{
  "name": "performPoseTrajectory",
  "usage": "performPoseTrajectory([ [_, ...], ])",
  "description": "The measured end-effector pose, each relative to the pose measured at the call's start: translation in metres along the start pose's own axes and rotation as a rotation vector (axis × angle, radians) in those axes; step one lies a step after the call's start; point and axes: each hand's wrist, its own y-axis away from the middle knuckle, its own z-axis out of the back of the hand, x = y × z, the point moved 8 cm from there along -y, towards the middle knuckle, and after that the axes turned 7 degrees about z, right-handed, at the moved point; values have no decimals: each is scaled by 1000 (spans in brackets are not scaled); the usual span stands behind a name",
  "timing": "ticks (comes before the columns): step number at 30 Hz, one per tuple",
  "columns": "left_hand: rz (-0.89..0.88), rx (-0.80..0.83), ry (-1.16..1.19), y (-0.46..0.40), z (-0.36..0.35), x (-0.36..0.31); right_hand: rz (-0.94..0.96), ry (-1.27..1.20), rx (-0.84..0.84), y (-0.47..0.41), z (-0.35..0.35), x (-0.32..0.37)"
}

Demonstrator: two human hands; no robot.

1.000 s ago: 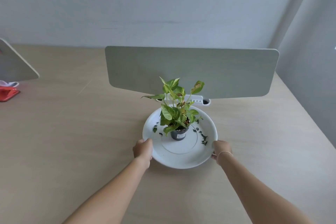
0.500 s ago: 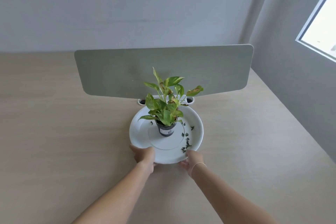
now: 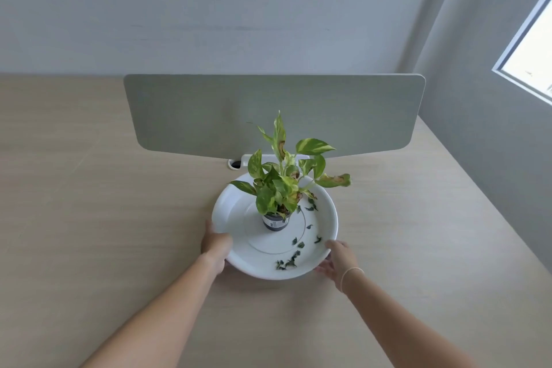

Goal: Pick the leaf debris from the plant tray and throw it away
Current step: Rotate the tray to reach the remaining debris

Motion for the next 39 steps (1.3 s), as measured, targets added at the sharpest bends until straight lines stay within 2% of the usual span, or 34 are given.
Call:
performPoseTrajectory([
  [3, -13, -35, 79, 0, 6, -2, -14, 1, -2, -2, -2, 5],
  [8, -43, -114, 131, 2, 2, 6, -74, -142, 14, 2, -21, -10],
  [14, -83, -94, 155, 16, -9, 9, -119, -235, -6, 15, -35, -29],
  [19, -16, -87, 146, 16, -9, 12, -173, -285, 49, 25, -47, -43],
  [23, 63, -52, 98, 16, -9, 14, -179, -238, 90, 26, -51, -49],
  [28, 2, 5, 64, 14, -6, 2, -114, -105, 83, 20, -34, -30],
  [34, -50, 67, 31, 10, -1, -6, -47, -135, -29, -1, -7, -12],
  [39, -121, 37, -59, 9, 0, -13, -36, -129, -36, -2, -7, -19],
])
